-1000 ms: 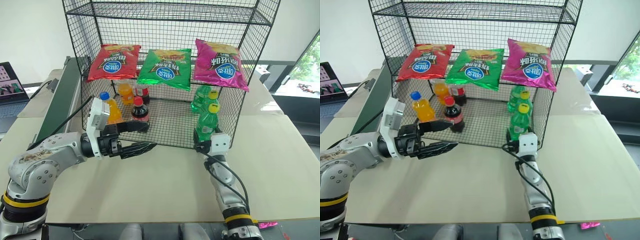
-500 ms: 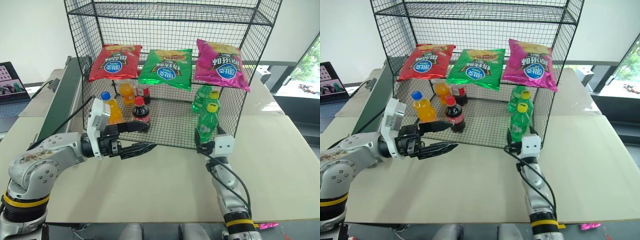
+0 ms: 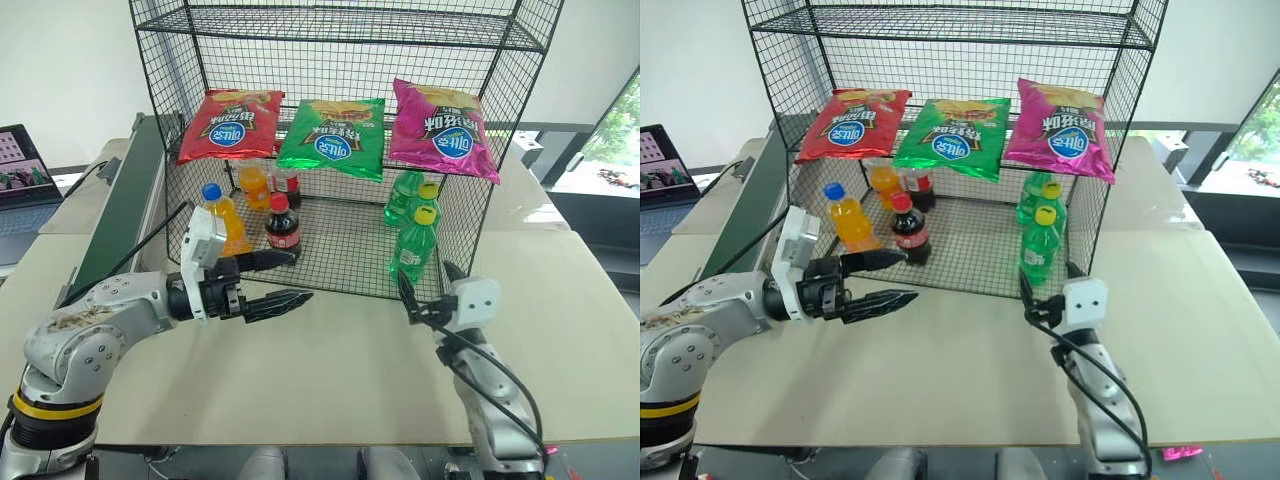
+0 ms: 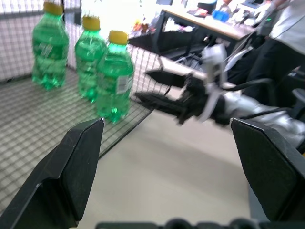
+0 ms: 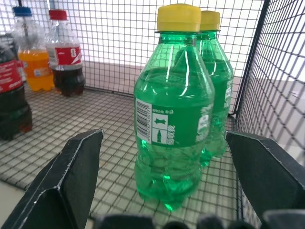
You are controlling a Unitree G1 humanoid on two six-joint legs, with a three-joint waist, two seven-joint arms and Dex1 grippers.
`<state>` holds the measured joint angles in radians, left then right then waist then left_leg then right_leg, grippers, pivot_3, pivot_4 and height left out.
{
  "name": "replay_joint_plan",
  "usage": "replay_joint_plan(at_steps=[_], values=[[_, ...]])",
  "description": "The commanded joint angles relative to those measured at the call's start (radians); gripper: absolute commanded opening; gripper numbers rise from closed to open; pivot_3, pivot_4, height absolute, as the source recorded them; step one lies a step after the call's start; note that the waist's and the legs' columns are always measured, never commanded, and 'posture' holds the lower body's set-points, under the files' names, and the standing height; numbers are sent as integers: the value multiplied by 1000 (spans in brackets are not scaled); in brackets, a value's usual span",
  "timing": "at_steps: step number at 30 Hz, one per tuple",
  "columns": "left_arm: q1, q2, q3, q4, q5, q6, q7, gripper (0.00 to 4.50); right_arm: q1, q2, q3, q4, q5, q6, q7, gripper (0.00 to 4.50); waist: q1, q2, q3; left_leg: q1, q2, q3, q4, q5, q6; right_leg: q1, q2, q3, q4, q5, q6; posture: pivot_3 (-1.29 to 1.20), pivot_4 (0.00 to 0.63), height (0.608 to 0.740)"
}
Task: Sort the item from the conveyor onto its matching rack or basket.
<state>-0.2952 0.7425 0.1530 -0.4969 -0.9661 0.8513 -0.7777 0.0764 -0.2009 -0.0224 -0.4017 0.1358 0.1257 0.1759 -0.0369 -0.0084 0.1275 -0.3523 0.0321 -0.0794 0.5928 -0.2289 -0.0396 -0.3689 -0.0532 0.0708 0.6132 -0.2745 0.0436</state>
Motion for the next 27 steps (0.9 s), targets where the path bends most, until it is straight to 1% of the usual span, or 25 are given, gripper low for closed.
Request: replay_joint_plan(at_steps=[1,3,5,7,9,12,15,19,24,27], values=[[41,2,6,-31,76,-50,41,4500,11,-59,-32,-166,109,123,72,4493,0,1,-1,0,0,0,0,0,0,0,0,0,0,-1,2,0,150,738],[72,-15,-8,-21,166,-87,102,4500,23,-123,-21,-230,214,213,164,4493,0,2,-1,0,0,0,0,0,0,0,0,0,0,-1,2,0,150,738],[97,-37,-8,-7,221,-121,138,4500,26,-168,-12,-267,279,281,210,4493,3,1,-2,0,0,0,0,0,0,0,0,0,0,-1,2,0,150,738],[151,-59,-26,7,328,-193,184,4500,26,-202,7,-274,320,325,257,4493,4,1,-2,0,0,0,0,0,0,0,0,0,-1,-1,1,0,150,738],[208,-89,-36,29,402,-254,212,4500,32,-210,32,-252,338,342,284,4493,4,1,-3,0,0,0,0,0,0,1,0,0,-1,-1,1,0,150,738],[269,-157,-30,67,467,-320,267,4500,49,-213,89,-188,307,313,330,4493,10,0,-3,0,0,0,0,0,0,1,0,0,-1,-1,1,0,150,738],[309,-227,-38,105,531,-370,327,4500,42,-210,139,-86,200,211,335,4493,21,-1,-4,0,0,0,1,0,0,1,0,0,-2,-1,2,0,150,738],[343,-305,-52,150,596,-452,367,4500,2,-156,158,38,108,116,282,4493,24,-1,-4,-1,-1,0,3,0,0,1,-1,0,-2,-2,3,0,150,738],[355,-342,-56,194,641,-513,369,4500,-10,-126,172,110,65,43,295,4493,24,-1,-4,-1,-1,0,4,0,0,1,0,0,-1,-1,2,0,150,738],[352,-348,-47,200,619,-501,347,4500,-10,-122,172,117,66,36,309,4493,24,-1,-4,-1,-1,0,4,0,0,1,-1,0,-1,0,0,0,150,738]])
